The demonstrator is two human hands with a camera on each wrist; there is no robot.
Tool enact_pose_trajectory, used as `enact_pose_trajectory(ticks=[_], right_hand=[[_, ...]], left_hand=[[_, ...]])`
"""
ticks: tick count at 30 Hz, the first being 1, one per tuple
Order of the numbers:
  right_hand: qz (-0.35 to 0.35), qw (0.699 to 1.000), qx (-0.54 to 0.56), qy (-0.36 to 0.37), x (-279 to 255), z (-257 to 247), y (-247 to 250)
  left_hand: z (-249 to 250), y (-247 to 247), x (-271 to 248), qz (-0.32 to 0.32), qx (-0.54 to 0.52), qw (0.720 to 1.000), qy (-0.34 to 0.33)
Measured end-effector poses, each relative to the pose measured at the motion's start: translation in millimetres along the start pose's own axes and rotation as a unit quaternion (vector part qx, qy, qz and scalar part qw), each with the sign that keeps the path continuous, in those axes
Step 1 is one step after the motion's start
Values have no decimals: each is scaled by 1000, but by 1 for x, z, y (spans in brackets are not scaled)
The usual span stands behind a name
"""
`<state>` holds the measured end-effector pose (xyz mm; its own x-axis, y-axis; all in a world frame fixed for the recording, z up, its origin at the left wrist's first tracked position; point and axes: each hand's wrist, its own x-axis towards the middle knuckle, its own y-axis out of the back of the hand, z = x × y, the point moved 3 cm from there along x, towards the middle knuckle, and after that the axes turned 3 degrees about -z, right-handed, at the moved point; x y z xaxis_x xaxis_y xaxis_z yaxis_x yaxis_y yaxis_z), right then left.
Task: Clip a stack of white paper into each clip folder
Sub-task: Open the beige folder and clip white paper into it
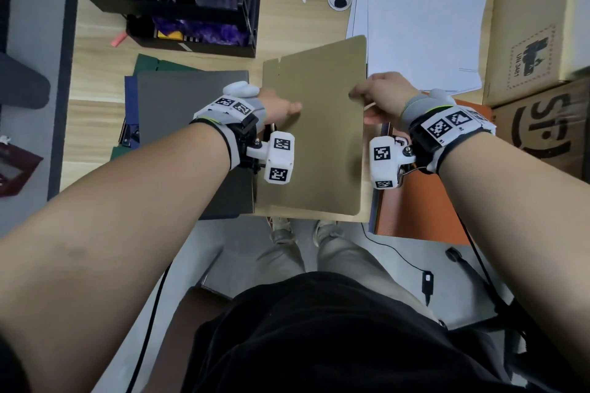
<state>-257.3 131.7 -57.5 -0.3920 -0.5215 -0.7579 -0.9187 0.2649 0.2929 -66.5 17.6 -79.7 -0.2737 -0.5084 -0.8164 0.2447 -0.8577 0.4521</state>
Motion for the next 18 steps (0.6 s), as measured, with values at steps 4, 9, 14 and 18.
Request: enact_pose_trajectory(ticks=[4,9,14,18], right_hand=[[-90,991,88,40,-15,-32,-5],[-138,978,132,81,-22,-64,-26],[-156,983,76,68,-24,-67,-51],[-131,991,13,27,-14,-52,-70]], left_hand=[[22,6,-18,-27,-108,993,-41],[40,23,-47,-14,-167,983,-73],[39,56,-64,115,-110,984,-85],[23,78,-69,288,72,947,-120]])
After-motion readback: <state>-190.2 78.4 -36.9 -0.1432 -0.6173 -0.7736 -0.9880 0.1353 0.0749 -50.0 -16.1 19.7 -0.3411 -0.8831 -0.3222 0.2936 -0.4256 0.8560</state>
